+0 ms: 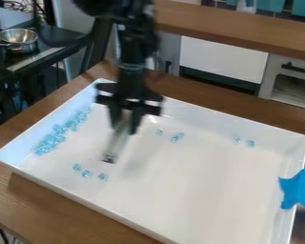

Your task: Sweep into pile

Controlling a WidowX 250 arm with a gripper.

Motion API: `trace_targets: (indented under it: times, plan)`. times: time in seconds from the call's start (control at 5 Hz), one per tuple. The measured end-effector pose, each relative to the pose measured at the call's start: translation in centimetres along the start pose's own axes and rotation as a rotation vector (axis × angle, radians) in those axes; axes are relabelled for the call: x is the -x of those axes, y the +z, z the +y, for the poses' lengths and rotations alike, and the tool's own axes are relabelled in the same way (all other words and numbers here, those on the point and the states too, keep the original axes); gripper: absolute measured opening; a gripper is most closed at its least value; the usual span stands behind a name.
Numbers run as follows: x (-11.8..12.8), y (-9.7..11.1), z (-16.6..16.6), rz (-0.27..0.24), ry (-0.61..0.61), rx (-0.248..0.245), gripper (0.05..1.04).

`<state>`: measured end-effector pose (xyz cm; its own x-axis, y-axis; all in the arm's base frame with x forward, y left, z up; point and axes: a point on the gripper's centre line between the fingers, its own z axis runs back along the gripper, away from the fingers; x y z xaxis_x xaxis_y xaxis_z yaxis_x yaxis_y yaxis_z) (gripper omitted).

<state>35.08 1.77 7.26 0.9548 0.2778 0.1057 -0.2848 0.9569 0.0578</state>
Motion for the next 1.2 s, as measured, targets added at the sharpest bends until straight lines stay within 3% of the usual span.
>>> trace_targets:
  times: [0.2,0.6,0.8,1.2]
  plan:
    - [-0.2,0.9,-5.3,-0.025,-0.078,0.01,0.388]
    - [0.8,-0.5,-15.6,-0.089,-0.15,-0.046,0.388]
    - [0.5,-0.8,-19.8,-0.056,-0.143,-0.049,0.388]
    - [-0.1,-1.7,-21.8,-0.041,-0.137,-0.076,0.388]
